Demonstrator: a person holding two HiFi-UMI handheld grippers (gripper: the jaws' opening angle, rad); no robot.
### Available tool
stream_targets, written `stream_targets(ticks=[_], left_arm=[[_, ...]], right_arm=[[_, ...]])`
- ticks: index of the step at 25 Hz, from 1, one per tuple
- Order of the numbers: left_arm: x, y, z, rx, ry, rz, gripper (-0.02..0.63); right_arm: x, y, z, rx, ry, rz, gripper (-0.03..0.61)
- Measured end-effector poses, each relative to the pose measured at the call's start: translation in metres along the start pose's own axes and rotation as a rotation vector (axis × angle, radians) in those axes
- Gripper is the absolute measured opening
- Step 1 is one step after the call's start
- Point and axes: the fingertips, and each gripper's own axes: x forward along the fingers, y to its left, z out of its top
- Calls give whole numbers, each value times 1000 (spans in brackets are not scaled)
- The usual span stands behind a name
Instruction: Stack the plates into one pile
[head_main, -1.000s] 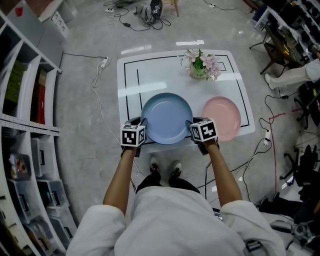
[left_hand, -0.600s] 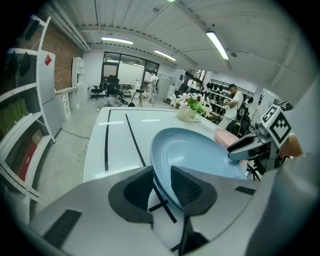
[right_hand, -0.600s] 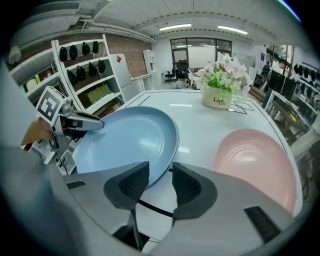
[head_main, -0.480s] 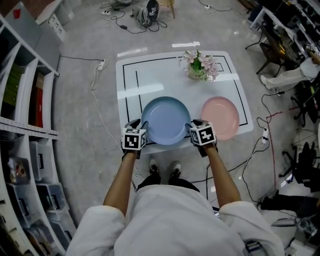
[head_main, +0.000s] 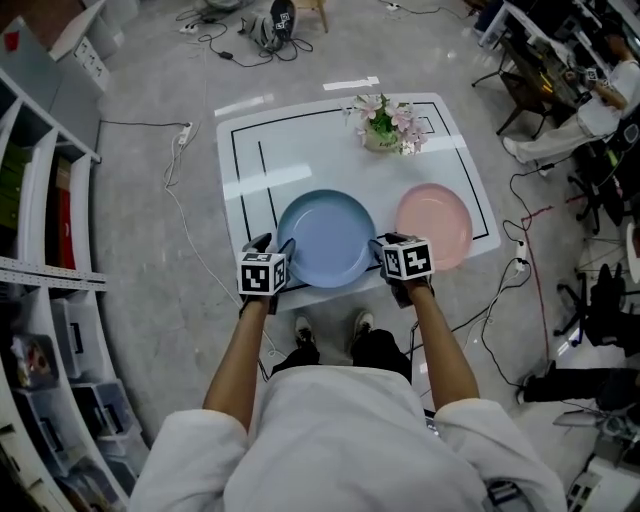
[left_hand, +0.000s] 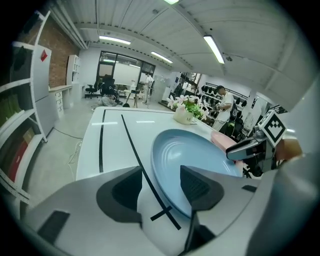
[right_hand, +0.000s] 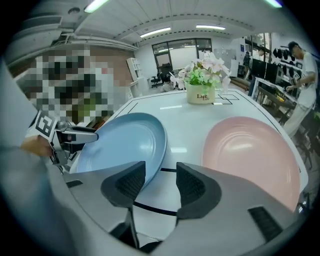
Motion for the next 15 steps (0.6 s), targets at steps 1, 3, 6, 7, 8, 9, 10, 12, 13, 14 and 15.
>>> stream_targets(ticks=[1,3,6,7,8,9,10,12,13,14,15], left_arm=[[2,-1,-3,-14,5,-12,241],[8,-2,-6,-34,15,-25,240],[18,-4,-10,-68,42,-30,240],[21,-7,-12,-83,54,-34,239],[24,-9,-15,-95,66,-37,238],[26,-11,-16,-105,73,-37,237],[27,-13,-17,-116,73,-32,235],[27,-13,-18,-145,68,-10,232],[27,-14,-19,-159,66,-3,229],[28,-15,-20,-170,65,0,227],[29,-16,-20,-179,65,2,227]], right_arm=[[2,-1,-2,13,0,8,207],[10,-1,-3,24,7,36,207],[20,-3,-2,34,21,80,202],[21,-4,-1,34,25,97,199],[23,-3,-1,31,28,117,190],[25,-1,-1,24,31,139,185],[27,2,-2,15,36,163,181],[32,8,-8,-1,44,209,172],[35,9,-11,-3,46,226,164],[36,8,-12,-3,46,231,155],[36,7,-12,-1,45,229,150]])
